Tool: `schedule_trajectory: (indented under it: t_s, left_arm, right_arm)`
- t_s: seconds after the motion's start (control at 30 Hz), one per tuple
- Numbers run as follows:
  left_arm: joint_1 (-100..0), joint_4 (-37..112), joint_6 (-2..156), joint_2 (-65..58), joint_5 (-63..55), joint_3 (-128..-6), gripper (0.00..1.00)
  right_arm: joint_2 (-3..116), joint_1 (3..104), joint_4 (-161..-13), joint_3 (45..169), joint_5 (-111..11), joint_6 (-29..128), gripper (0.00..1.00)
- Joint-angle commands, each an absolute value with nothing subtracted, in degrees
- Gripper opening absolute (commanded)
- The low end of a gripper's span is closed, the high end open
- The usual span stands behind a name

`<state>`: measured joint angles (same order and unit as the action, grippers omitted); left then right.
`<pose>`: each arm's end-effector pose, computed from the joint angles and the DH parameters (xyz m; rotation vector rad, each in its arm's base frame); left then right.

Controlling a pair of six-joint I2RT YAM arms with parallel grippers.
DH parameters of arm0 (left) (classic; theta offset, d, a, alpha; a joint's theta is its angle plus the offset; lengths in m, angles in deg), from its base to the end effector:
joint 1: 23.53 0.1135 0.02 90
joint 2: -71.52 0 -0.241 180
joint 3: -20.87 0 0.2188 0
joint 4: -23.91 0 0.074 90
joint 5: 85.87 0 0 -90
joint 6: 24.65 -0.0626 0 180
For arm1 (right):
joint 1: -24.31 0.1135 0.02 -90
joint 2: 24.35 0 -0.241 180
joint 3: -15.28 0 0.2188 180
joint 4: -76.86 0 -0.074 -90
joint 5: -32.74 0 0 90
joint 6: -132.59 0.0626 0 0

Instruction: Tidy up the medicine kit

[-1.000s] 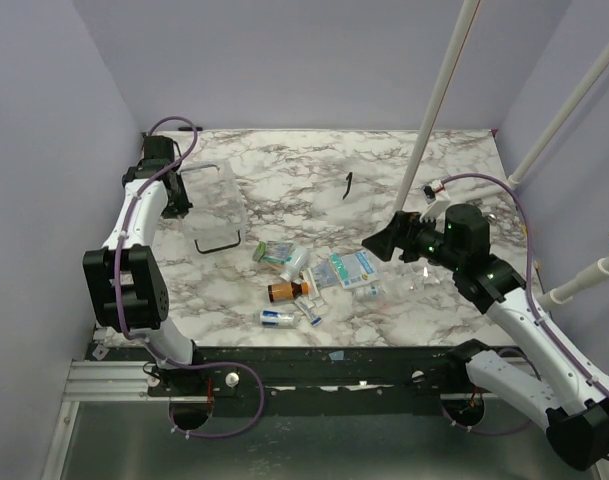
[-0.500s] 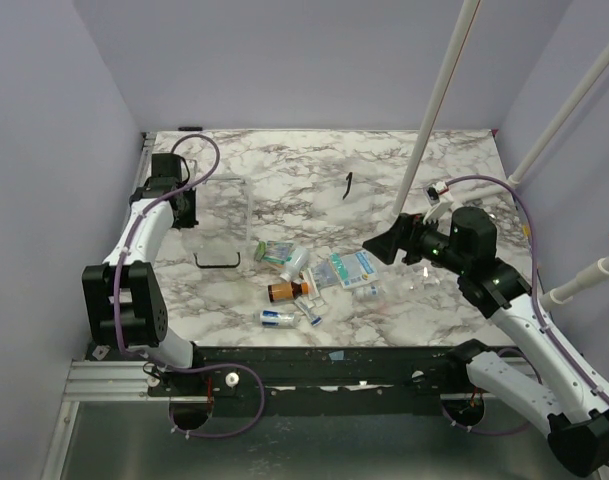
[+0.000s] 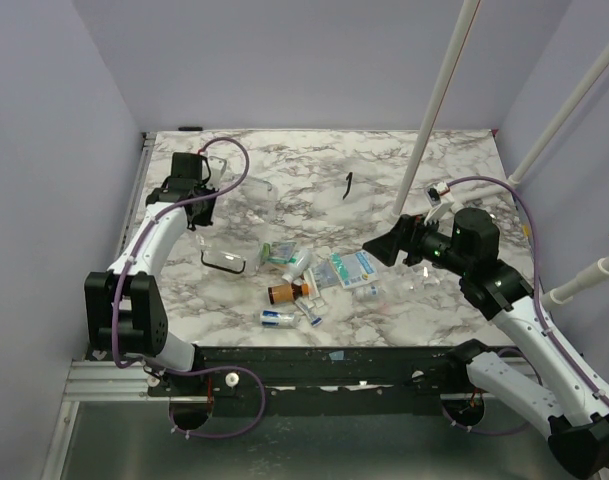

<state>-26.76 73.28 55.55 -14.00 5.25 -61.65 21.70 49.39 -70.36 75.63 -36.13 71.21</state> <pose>0.3027 -0.0159 0.2341 0.2738 2.4709 0.0728 0.1628 0.1011 0.2991 -0.2043 1.9838 0.9718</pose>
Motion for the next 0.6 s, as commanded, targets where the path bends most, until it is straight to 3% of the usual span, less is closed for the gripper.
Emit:
schedule_trajectory:
  t_s: [0.0, 0.37, 0.57]
  left_arm:
    - [-30.3, 73.7, 51.3, -13.9, 8.6, -60.8, 0.02]
    - [-31.0, 74.2, 50.9, -15.5, 6.1, -61.8, 0.27]
    - [-31.4, 73.4, 51.2, -16.7, 7.6, -61.9, 0.35]
  right_arm:
    - [21.4, 49.7, -68.3, 75.9, -34.4, 71.6, 0.9]
    - [22.2, 49.7, -65.6, 77.1, -35.3, 71.1, 0.92]
    - [22.5, 49.7, -65.0, 77.3, -35.8, 71.1, 0.94]
